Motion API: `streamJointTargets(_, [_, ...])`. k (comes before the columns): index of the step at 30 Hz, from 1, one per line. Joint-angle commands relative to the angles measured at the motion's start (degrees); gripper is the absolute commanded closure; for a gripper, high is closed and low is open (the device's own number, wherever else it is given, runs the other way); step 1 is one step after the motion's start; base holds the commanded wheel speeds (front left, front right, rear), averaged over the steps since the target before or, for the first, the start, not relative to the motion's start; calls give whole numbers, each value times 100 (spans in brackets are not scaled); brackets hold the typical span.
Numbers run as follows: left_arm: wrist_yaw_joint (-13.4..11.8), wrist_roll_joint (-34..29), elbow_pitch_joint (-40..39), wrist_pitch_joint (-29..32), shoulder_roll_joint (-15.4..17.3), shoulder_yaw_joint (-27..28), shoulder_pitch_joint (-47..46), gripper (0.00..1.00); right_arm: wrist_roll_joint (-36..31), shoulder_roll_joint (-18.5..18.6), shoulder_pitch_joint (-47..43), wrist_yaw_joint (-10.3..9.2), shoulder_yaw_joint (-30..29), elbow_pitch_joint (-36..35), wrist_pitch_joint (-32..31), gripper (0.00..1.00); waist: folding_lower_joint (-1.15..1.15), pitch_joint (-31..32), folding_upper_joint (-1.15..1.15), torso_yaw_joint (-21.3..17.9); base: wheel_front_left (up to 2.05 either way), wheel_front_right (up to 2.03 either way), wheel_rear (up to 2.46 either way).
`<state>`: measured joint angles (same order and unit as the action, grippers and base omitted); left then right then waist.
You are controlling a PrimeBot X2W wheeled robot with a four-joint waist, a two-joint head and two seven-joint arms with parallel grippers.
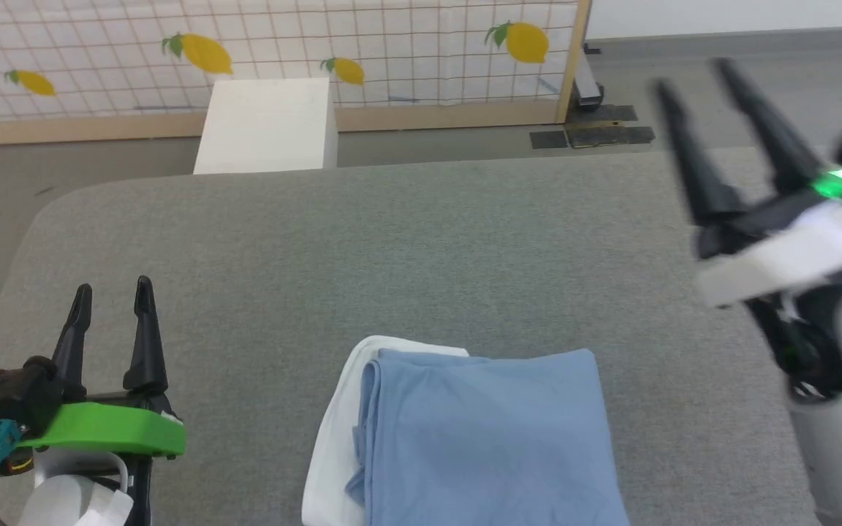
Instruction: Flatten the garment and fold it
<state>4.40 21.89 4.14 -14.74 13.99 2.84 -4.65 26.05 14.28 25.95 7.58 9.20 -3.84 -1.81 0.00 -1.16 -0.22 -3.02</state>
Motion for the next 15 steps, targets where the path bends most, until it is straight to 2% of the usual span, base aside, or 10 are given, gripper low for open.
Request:
streamJointTargets(1, [-26,-104,1,-26,-26,3,78,0,-154,-45,-231,-9,-252,-14,223,0,0,35,22,-74,0,0,0])
streamJointTargets(5, [-23,-203,7,-26,-39,-29,56,0,-594,-176,-793,-9,-927,11,812,0,0,30,22,-98,0,0,0])
streamJointTargets(10, [-24,-295,94,-26,-46,-85,19,0,-962,-489,-1499,-9,-1604,126,1243,0,0,-11,22,-55,0,0,0])
streamJointTargets(15, [-32,-397,244,-26,-15,-138,-9,0,-1265,-798,-2098,-9,-1924,294,1406,0,0,-50,22,11,0,0,0])
